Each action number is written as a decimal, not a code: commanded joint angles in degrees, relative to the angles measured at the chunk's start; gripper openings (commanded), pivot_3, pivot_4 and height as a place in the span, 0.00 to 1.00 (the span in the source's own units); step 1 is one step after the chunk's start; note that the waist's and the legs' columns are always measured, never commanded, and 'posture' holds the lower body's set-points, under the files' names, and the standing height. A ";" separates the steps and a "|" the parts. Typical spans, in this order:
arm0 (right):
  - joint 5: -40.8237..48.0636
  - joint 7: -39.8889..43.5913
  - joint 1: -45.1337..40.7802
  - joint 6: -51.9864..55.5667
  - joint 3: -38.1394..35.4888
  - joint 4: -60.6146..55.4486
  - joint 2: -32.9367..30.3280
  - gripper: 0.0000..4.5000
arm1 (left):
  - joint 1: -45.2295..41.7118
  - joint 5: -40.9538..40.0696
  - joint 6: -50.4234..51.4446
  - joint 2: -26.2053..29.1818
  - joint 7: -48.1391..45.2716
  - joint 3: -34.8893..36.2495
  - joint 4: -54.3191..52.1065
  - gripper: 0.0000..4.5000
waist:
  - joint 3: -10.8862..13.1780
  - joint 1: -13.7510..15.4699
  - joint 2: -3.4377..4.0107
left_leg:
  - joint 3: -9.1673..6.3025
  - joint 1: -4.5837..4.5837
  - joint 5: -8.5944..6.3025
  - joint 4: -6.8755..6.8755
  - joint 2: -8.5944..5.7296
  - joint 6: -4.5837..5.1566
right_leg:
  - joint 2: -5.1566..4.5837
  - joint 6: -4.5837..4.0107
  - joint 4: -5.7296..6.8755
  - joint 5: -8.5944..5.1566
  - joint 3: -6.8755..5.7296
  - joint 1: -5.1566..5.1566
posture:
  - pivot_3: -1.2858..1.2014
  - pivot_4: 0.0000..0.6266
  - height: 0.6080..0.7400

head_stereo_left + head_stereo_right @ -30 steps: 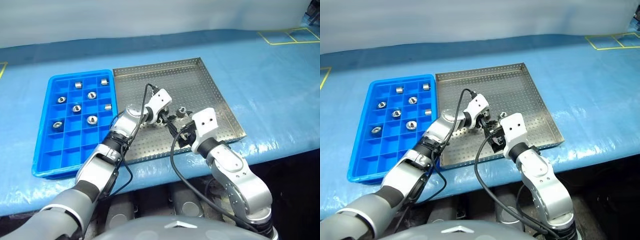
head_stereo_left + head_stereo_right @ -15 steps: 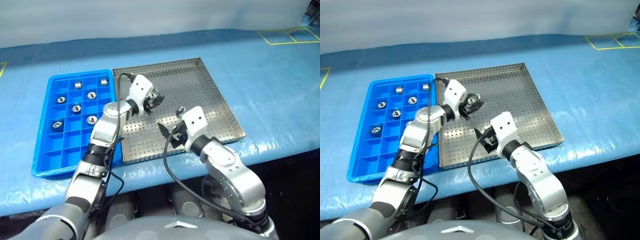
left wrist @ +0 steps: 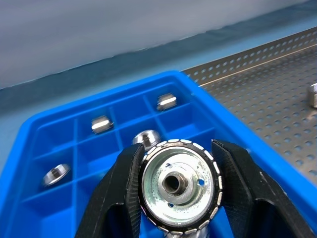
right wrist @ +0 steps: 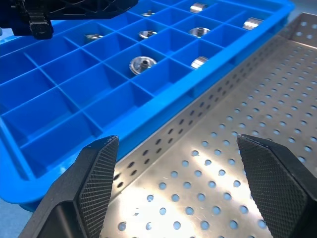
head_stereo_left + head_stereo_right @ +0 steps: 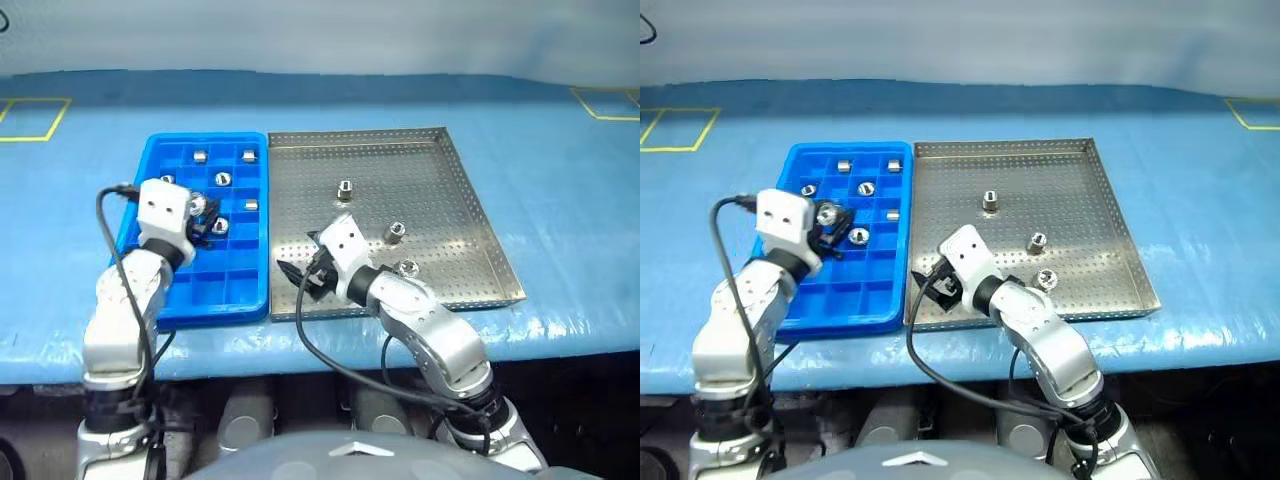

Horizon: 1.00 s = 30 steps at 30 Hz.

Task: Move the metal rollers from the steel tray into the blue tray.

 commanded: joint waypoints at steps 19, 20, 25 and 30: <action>-0.86 3.54 -2.12 -6.04 3.25 2.37 -0.15 0.90 | 8.39 -2.77 1.65 -3.69 6.01 1.58 -3.17 0.41 | -0.09 2.31 -0.14 | -0.13 0.08 0.05 0.00 0.06 -0.08 | 0.04 0.02 0.05 -0.27 -0.21 0.11 | 0.56 0.24 1.00; -0.88 3.28 -1.93 -5.99 3.16 2.19 -0.15 0.90 | 8.07 -2.78 1.84 -3.37 5.91 1.30 -2.86 0.41 | -0.09 2.23 -0.14 | -0.12 0.08 0.05 0.00 0.06 -0.08 | 0.04 0.02 0.05 -0.27 -0.21 0.11 | 0.56 0.24 1.00; -0.96 2.11 -0.95 -5.71 2.53 1.26 -0.06 0.90 | 7.48 -4.05 3.24 -2.41 5.63 1.41 -2.90 0.58 | -0.09 1.78 -0.14 | -0.11 0.08 0.05 -0.02 0.07 -0.08 | 0.04 0.01 0.05 -0.28 -0.21 0.09 | 0.55 0.24 1.00; -0.78 0.91 0.15 -5.13 0.90 -0.07 -0.28 0.90 | 4.38 -6.50 5.55 -0.97 4.54 2.00 -5.84 0.94 | -0.09 1.79 -0.14 | -0.12 0.08 0.05 -0.01 0.07 -0.08 | 0.04 0.01 0.06 -0.28 -0.21 0.10 | 0.54 0.24 1.00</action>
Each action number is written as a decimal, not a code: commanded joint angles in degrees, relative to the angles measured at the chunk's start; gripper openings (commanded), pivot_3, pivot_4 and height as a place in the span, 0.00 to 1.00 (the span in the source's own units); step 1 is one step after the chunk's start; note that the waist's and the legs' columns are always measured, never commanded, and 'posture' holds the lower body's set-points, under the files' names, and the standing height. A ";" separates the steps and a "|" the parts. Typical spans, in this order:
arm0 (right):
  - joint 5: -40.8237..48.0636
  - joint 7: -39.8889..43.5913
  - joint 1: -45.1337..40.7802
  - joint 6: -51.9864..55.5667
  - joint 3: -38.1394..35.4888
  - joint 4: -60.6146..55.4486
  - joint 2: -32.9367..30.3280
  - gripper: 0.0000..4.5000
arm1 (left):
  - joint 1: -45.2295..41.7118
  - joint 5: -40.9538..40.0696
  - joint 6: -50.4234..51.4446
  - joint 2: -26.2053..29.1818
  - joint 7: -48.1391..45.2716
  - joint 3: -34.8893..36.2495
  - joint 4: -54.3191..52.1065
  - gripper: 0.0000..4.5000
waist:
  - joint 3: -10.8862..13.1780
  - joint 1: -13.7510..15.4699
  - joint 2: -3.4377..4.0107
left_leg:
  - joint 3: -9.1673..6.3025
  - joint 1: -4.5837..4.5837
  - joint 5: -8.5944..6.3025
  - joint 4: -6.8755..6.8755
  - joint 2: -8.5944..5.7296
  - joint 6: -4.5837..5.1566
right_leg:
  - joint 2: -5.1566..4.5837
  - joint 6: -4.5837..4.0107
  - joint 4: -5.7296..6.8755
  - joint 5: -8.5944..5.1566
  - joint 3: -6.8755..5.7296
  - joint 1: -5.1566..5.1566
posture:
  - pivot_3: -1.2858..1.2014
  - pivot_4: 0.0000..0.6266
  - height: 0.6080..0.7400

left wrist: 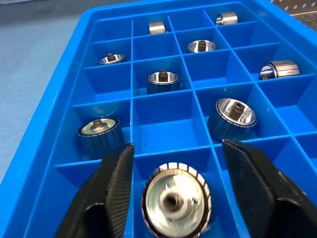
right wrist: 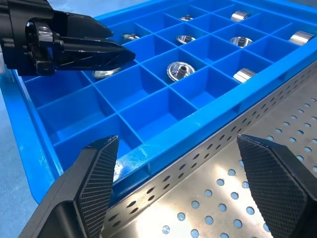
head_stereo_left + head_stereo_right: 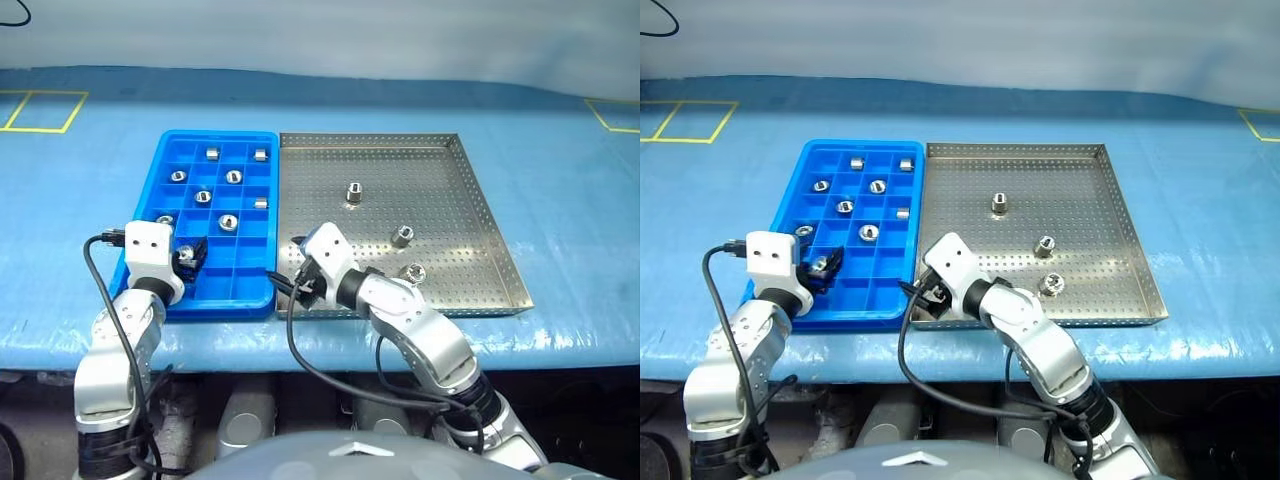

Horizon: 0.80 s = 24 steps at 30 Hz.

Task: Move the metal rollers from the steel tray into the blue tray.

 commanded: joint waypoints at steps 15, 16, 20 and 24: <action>-0.14 -5.39 12.17 3.42 -16.26 -13.53 -6.87 0.90 | -28.53 -9.06 -3.45 6.65 -19.71 -17.89 11.09 0.99 | -0.02 -2.37 -0.01 | 0.05 0.00 0.00 0.03 -0.17 0.01 | 0.05 0.02 -0.02 0.00 0.05 0.04 | 0.47 0.24 1.00; -0.31 -5.52 13.13 3.56 -16.63 -14.31 -7.42 0.90 | -29.79 -8.56 -4.67 6.61 -21.06 -19.58 13.36 0.99 | -0.02 -2.65 -0.01 | 0.07 0.00 0.00 0.03 -0.22 0.02 | 0.05 0.02 -0.02 0.00 0.08 0.03 | 0.46 0.24 1.00; -0.87 -6.00 18.07 2.44 -18.34 -17.91 -9.15 0.90 | -35.06 -6.57 -9.89 3.96 -25.33 -25.72 23.52 0.99 | -0.02 -4.36 0.00 | 0.10 -0.01 -0.02 0.00 -0.28 0.05 | 0.09 0.03 -0.03 0.00 0.17 -0.02 | 0.44 0.24 1.00; -1.38 -7.01 21.97 0.45 -18.99 -20.55 -8.93 0.90 | -39.17 -3.58 -15.47 -0.09 -27.87 -30.64 32.90 0.99 | -0.03 -5.88 0.01 | 0.13 -0.02 -0.02 0.01 -0.28 0.05 | 0.11 0.04 -0.02 0.00 0.22 -0.05 | 0.42 0.24 1.00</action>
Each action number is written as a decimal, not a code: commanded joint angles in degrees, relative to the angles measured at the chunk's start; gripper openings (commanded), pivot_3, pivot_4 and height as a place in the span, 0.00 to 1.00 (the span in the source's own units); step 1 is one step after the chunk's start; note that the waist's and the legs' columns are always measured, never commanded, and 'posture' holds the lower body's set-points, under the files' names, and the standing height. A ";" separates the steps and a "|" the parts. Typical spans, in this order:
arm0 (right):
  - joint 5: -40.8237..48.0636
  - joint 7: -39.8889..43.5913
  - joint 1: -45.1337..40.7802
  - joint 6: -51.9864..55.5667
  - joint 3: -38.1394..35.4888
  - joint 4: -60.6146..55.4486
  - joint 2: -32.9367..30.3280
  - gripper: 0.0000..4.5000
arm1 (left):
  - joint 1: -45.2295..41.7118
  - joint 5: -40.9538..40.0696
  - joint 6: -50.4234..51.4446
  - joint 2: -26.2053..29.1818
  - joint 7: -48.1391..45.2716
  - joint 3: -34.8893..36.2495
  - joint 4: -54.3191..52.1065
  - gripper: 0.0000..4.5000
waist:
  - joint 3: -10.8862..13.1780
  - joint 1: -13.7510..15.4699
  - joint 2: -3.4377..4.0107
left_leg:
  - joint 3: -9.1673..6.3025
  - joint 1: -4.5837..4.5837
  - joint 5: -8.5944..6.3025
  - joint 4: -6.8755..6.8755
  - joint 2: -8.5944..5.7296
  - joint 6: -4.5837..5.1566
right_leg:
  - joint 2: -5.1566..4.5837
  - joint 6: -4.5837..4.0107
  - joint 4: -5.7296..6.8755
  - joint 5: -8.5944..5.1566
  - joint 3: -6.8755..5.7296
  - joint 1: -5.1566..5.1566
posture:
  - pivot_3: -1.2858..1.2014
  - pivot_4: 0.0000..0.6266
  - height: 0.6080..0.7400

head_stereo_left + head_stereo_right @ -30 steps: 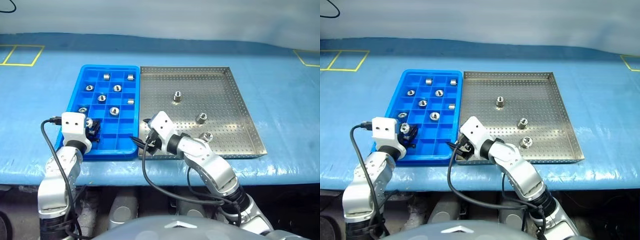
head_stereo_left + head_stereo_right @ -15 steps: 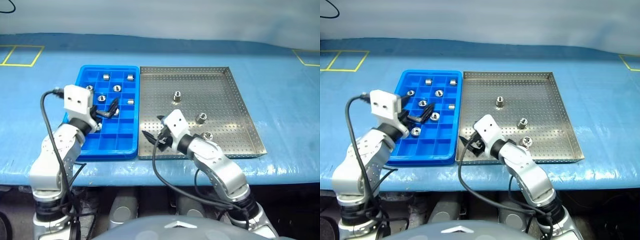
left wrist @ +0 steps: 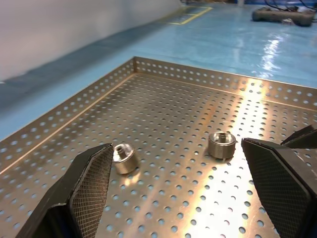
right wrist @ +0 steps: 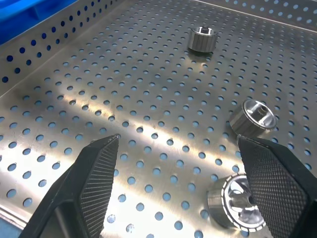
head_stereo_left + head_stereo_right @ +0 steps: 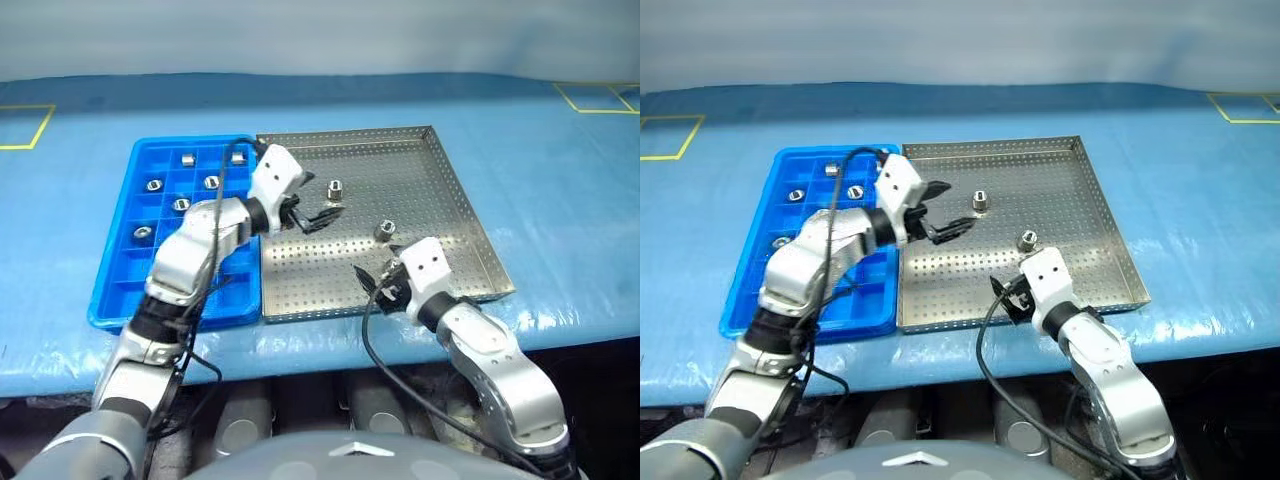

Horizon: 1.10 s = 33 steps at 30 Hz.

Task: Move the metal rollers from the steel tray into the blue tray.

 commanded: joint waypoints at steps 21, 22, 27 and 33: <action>-2.19 -5.82 7.67 -3.65 0.38 -7.34 4.16 0.90 | -6.82 15.18 -23.51 -13.07 -11.47 -14.23 28.90 0.99 | -0.02 -9.24 0.02 | 0.03 0.02 -0.01 0.00 0.23 0.03 | -0.02 0.12 0.02 0.04 0.18 -0.04 | 0.38 0.24 1.00; -2.21 -5.85 7.61 -3.70 0.55 -7.26 4.28 0.90 | -6.80 16.21 -23.85 -12.98 -11.39 -14.79 29.46 0.99 | -0.02 -9.47 0.03 | 0.03 0.02 -0.01 0.00 0.23 0.03 | -0.02 0.13 0.02 0.04 0.18 -0.03 | 0.38 0.24 1.00; -2.59 -6.03 7.18 -3.91 1.01 -6.86 4.58 0.90 | -6.44 18.55 -21.69 -13.62 -10.08 -14.91 30.83 0.91 | -0.02 -10.38 0.02 | 0.03 0.02 -0.01 0.00 0.22 0.03 | -0.02 0.16 0.02 0.06 0.20 -0.03 | 0.38 0.24 1.00; -2.78 -5.80 6.27 -4.12 0.98 -5.94 4.86 0.90 | -5.58 19.51 -18.91 -13.17 -9.40 -14.18 29.80 0.50 | -0.04 -11.06 0.04 | 0.01 0.07 -0.01 -0.02 0.24 0.03 | -0.01 0.21 0.02 0.08 0.21 0.01 | 0.38 0.24 1.00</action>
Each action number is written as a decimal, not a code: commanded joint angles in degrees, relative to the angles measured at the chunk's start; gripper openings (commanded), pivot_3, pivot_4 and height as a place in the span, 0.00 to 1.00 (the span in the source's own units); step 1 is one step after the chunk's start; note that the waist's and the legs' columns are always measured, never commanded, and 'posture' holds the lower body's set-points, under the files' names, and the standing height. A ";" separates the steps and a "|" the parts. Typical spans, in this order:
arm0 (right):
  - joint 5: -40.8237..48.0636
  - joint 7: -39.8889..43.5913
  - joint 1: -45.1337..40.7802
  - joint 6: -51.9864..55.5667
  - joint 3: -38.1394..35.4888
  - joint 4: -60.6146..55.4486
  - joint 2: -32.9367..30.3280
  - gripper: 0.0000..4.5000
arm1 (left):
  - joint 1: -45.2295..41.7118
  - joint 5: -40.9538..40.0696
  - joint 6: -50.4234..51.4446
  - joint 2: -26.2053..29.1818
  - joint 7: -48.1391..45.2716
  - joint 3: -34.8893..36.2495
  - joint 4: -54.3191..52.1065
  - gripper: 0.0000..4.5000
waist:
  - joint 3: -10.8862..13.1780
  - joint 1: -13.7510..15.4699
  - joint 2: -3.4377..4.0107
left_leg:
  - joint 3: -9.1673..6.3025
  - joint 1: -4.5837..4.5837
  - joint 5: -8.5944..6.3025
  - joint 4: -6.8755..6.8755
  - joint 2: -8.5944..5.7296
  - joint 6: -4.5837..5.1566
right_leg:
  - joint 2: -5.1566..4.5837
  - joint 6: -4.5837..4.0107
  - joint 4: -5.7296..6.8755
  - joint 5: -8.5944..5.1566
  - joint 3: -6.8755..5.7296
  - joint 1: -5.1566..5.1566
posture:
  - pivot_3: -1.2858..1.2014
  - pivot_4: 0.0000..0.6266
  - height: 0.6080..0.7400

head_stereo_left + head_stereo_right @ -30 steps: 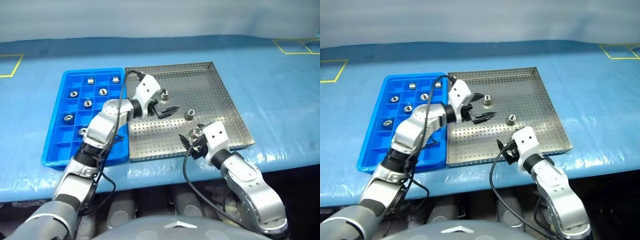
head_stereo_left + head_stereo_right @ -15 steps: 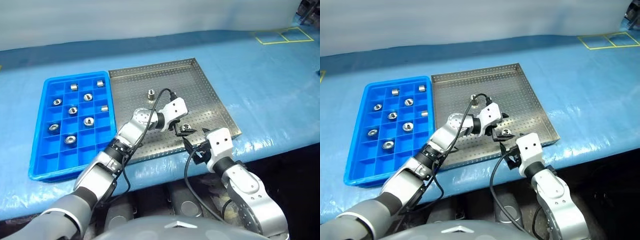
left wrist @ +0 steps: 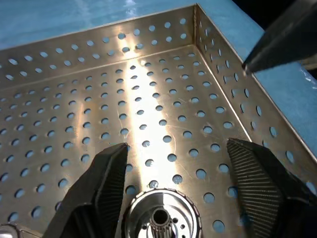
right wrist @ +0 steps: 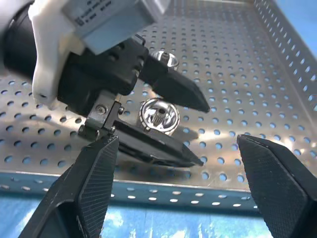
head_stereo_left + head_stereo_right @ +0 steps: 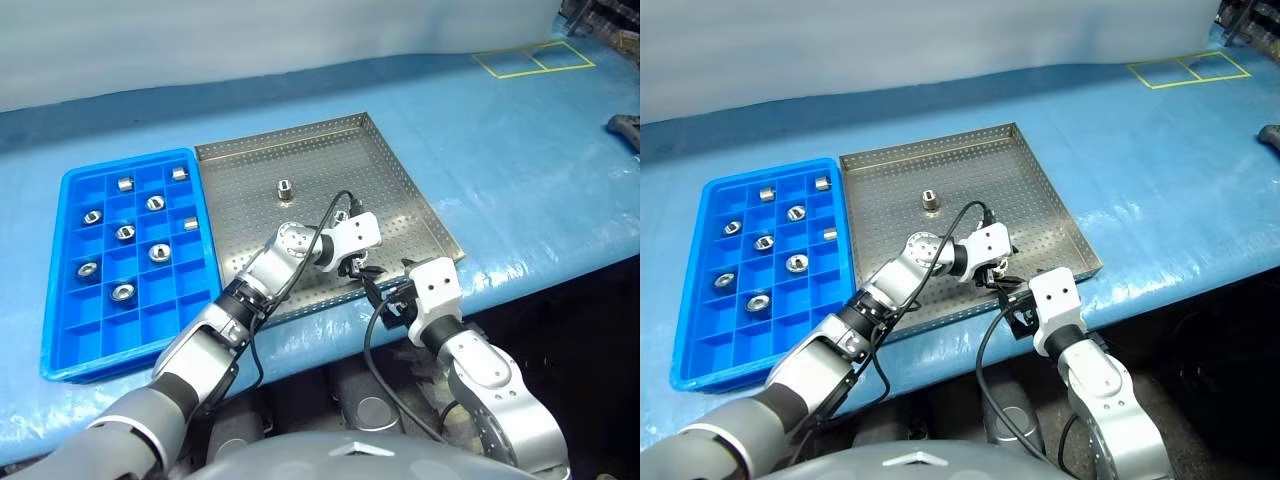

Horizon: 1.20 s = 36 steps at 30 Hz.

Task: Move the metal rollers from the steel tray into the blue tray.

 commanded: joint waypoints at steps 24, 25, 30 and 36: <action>0.16 1.68 -4.47 -0.92 0.32 0.59 -0.30 0.90 | 3.11 -3.49 8.33 2.02 -0.66 5.30 -12.27 0.56 | -0.01 1.81 0.03 | 0.05 -0.01 0.01 -0.01 -0.04 0.01 | -0.03 0.17 0.00 0.10 0.07 -0.04 | 0.41 0.24 1.00; 0.08 1.66 -4.47 -0.92 0.37 0.62 -0.34 0.90 | 3.18 -3.79 8.60 2.14 -0.71 5.57 -12.89 0.65 | -0.01 1.85 0.03 | 0.05 -0.02 0.01 -0.01 -0.04 0.01 | -0.03 0.17 0.00 0.10 0.07 -0.05 | 0.41 0.24 1.00; 0.04 1.60 -4.54 -0.89 0.54 0.83 -0.27 0.90 | 3.93 -4.68 10.14 3.15 0.00 7.13 -16.75 0.99 | -0.01 1.74 0.03 | 0.06 0.00 0.01 -0.01 -0.03 0.01 | -0.02 0.17 0.01 0.10 0.08 -0.05 | 0.41 0.24 1.00; 0.05 1.80 -5.09 -0.79 0.84 1.32 -0.25 0.90 | 6.71 -5.22 14.60 7.88 -2.89 6.42 -23.40 0.99 | -0.02 1.98 0.04 | 0.05 -0.01 0.01 -0.01 -0.02 0.01 | -0.02 0.17 0.03 0.10 0.08 -0.06 | 0.42 0.24 1.00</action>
